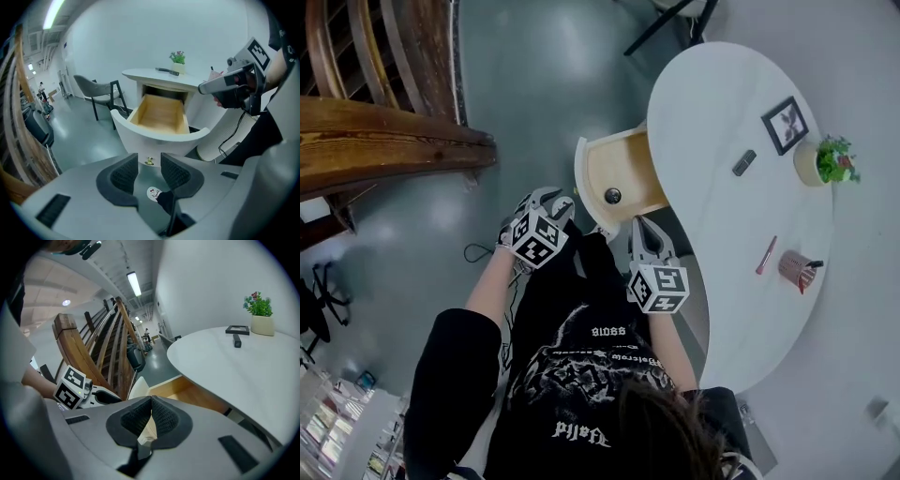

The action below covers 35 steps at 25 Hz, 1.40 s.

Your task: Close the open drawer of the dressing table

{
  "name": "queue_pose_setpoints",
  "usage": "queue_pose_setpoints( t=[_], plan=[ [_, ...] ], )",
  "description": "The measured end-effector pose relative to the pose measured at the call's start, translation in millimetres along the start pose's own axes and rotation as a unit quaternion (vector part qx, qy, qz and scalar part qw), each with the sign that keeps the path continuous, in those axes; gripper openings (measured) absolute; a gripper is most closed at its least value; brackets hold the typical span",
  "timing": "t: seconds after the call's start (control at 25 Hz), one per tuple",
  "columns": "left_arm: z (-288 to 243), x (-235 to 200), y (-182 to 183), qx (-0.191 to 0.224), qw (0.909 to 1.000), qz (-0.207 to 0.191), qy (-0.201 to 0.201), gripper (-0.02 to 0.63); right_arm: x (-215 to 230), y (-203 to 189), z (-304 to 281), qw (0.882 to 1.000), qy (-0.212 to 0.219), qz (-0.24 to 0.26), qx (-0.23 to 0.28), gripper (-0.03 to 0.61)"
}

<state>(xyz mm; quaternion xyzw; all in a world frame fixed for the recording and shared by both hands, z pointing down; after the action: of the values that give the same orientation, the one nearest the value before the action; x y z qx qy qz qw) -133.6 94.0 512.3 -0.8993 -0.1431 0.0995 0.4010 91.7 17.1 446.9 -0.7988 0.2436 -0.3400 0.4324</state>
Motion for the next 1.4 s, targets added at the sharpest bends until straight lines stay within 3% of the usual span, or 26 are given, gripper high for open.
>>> queue_pose_setpoints(
  t=[0.32,0.6,0.8,1.24,1.4],
  plan=[
    [-31.8,-8.7,-20.9,-0.036,0.9982,-0.019,-0.043,0.158,-3.3,-5.6,-3.4,0.999,-0.032,0.018,-0.013,0.028],
    [-58.5,-5.4,-34.1,-0.063,0.9924,-0.091,-0.055,0.158,-5.2,-12.6,-3.7,0.999,-0.049,0.005,-0.015,0.028],
    [-73.0,-10.4,-42.4,-0.073,0.9905,-0.091,-0.073,0.164,-11.3,-20.6,0.6,0.997,-0.069,0.009,-0.021,0.027],
    [-96.5,-12.9,-47.8,-0.099,0.9880,-0.097,-0.069,0.160,-2.2,-21.3,12.0,0.992,-0.123,-0.001,-0.014,0.027],
    [-99.6,-12.6,-49.6,-0.106,0.9866,-0.091,-0.084,0.126,-4.7,-20.0,10.8,0.991,-0.131,0.008,-0.014,0.028]
  ],
)
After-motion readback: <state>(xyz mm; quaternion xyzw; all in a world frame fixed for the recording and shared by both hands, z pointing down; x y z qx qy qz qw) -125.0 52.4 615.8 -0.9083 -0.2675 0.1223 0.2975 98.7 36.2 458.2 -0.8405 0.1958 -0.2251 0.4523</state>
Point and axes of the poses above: the fingertips, and each gripper's own axes: z backward along the fingers, x to its right, y out of its top, the point moved 10 cm from there along z, backward along the fingers, and after that the axes turned 15 degrees about x, right-handed, at the moved point
